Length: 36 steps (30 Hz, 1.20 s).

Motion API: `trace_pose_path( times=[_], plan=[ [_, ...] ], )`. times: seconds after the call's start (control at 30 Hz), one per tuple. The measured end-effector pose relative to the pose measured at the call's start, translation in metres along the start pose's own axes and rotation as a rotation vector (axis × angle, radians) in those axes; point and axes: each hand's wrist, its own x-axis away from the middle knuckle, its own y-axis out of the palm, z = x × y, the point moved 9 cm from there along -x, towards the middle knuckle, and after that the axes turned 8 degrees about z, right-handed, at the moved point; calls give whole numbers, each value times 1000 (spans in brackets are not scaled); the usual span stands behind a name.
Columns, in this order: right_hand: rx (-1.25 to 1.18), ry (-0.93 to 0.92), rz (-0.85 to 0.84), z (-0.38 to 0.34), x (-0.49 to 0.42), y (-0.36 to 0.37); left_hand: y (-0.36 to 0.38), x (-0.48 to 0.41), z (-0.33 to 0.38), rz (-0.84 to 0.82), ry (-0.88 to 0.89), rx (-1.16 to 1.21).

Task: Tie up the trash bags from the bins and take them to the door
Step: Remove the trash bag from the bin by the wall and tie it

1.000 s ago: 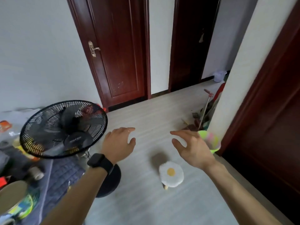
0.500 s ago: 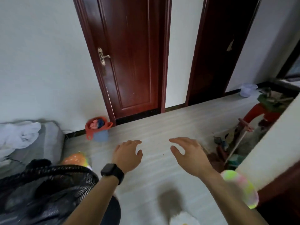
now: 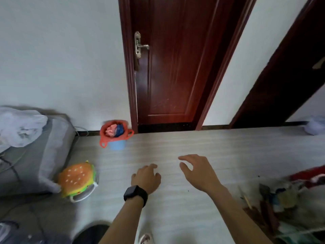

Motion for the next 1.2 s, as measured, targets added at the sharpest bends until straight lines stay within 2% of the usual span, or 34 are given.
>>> trace_pose_path(
  times=[0.47, 0.67, 0.87, 1.0, 1.2],
  plan=[
    [-24, -170, -207, -73, -310, 123, -126, -252, -140, 147, -273, -75],
    [-75, -171, -272, -86, -448, 173, -160, -360, -172, 96, -372, -115],
    [-109, -169, -340, -110, -533, 213, -198, -428, -213, 38, -450, -188],
    [-124, -109, -335, -125, -583, 241, -217, -494, -244, -14, -436, -223],
    [-147, 72, -260, -135, -651, 288, -230, -621, -280, -176, -295, -320]
  ],
)
